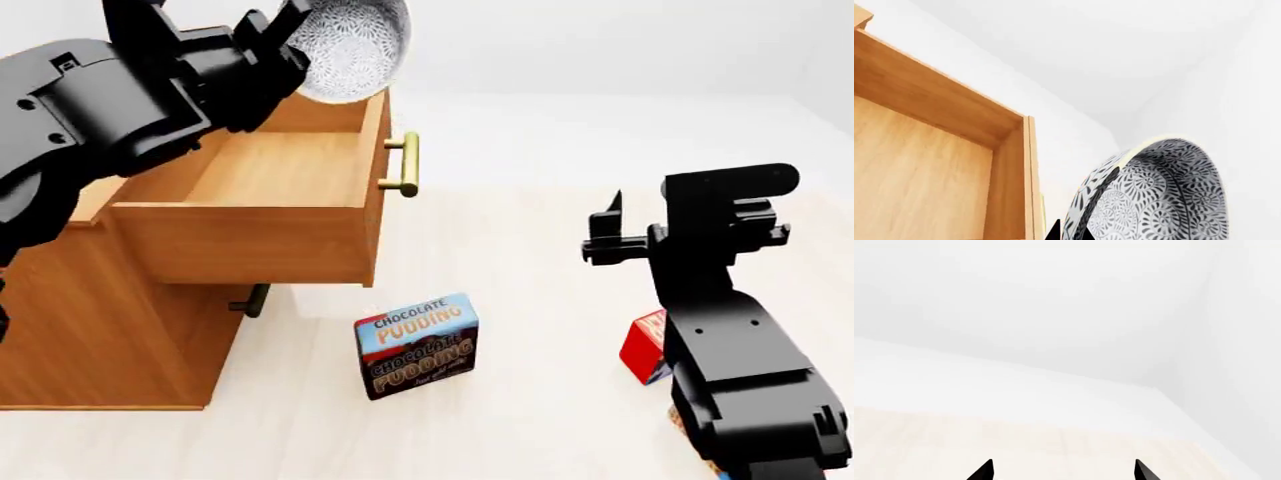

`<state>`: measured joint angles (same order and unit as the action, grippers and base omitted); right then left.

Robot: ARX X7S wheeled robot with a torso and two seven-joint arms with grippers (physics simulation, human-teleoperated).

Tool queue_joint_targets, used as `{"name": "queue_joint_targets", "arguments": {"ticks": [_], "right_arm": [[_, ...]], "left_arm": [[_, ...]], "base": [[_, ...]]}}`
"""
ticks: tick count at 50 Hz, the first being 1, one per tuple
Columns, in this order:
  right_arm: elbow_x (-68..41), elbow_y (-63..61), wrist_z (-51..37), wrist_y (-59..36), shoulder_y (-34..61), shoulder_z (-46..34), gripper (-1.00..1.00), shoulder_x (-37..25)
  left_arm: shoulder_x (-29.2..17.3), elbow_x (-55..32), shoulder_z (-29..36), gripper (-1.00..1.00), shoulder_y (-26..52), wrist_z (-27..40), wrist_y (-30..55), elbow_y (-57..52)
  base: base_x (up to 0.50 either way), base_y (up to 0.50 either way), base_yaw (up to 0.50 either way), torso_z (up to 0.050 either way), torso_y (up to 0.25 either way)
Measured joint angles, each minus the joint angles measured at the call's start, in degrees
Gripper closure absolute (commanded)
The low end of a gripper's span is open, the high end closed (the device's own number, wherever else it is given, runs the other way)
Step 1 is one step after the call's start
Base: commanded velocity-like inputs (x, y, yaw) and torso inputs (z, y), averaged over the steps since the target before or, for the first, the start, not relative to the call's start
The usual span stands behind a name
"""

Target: Put the bowl in the top drawer of the cabinet.

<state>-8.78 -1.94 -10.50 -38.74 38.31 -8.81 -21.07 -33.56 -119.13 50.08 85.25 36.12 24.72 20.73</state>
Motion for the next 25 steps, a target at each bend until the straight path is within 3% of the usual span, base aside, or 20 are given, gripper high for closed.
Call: {"name": "queue_joint_targets", "arguments": {"ticks": [25], "right_arm": [[-1.2, -3.0, -0.4, -1.0, -1.5, 1.7, -1.00, -1.1]], "left_arm": [[12.0, 1.6, 5.3, 1.00, 8.7, -0.7, 3.5, 36.2]], "base": [[0.00, 0.00, 0.00, 0.000, 0.000]]}}
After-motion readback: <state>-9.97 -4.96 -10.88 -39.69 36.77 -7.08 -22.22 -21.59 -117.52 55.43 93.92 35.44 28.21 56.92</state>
